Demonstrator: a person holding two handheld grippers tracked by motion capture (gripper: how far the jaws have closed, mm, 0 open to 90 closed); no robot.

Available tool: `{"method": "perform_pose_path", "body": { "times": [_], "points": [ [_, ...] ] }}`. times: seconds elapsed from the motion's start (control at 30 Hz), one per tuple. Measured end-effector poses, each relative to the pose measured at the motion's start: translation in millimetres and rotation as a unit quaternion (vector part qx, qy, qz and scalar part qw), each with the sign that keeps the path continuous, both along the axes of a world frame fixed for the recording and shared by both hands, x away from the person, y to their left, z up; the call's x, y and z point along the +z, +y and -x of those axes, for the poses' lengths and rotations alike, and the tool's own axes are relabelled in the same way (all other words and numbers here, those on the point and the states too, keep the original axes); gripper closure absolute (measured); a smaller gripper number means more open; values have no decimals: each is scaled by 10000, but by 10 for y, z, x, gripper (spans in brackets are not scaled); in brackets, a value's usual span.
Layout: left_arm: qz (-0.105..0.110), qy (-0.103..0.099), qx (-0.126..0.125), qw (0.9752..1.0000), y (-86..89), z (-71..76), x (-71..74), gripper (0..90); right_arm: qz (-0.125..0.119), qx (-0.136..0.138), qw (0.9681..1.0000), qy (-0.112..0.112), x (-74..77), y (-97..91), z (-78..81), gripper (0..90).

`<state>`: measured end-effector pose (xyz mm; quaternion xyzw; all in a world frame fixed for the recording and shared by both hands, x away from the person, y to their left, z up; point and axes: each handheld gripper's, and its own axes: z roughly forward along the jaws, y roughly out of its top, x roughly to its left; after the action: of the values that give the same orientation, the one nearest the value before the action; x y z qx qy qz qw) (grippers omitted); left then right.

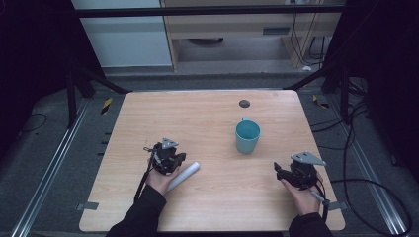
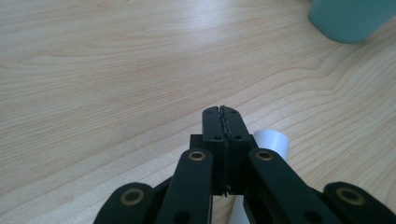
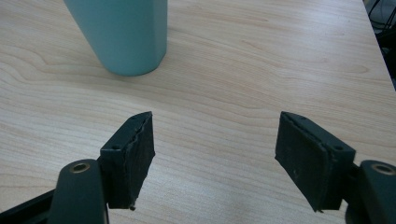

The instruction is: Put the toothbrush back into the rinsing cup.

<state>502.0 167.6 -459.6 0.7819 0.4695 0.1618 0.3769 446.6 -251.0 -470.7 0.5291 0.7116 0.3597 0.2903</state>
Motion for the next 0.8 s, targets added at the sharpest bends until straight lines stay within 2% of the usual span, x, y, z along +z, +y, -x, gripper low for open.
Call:
{"method": "perform_pose_path", "body": {
  "times": [0.23,0.43,0.57,0.63,0.8],
  "points": [
    [263,-190,-178,9993,84,139,176,900,-2,0,10000,1,1,4,3,281],
    [331,-209,-249,9989,83,192,248,899,-5,-6,10000,6,1,5,3,282],
    [354,-283,-296,9985,14,191,359,900,0,1,10000,13,0,11,3,283],
    [377,-384,-342,9980,-84,163,451,899,3,1,10000,9,0,11,2,283],
    [403,-451,-311,9977,-217,113,490,900,16,-3,10000,-5,1,-1,2,284]
  ]
}}
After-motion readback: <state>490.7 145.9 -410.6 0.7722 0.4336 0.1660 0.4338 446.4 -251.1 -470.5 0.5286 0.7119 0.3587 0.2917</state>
